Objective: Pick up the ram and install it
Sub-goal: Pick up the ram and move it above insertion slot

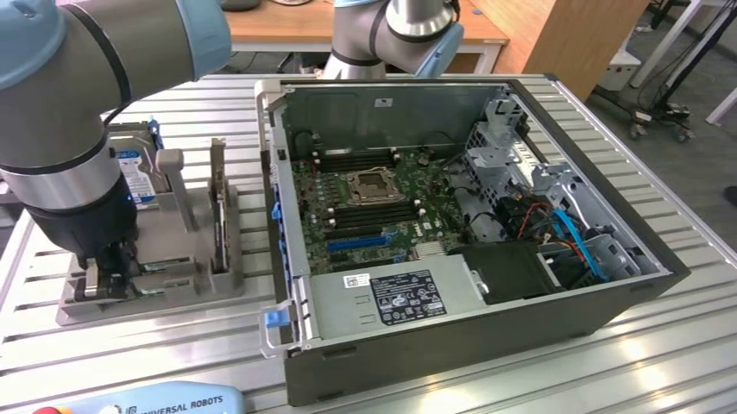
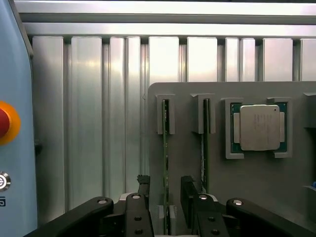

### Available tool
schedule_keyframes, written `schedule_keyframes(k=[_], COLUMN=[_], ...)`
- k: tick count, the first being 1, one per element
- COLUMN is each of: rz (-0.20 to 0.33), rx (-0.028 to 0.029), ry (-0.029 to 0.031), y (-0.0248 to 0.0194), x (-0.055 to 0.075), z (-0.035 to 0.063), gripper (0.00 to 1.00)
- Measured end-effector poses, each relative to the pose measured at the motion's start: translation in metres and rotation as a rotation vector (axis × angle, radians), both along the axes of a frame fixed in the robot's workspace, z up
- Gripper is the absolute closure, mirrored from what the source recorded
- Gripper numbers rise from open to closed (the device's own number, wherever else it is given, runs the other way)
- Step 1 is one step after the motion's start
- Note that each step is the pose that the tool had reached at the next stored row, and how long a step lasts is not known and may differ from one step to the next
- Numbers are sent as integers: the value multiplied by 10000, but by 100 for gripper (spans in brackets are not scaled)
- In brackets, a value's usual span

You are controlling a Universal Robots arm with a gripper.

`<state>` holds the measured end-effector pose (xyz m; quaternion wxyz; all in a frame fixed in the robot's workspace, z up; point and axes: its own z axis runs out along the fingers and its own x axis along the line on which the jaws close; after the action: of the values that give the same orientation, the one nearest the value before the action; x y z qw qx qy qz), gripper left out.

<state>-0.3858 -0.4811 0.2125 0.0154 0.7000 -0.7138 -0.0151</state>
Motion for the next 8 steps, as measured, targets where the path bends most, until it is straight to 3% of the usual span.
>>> schedule_keyframes(k=[8], rz=[0], rx=[-1], ry=[1], y=[0], x=[0], z=[-36], gripper=[62])
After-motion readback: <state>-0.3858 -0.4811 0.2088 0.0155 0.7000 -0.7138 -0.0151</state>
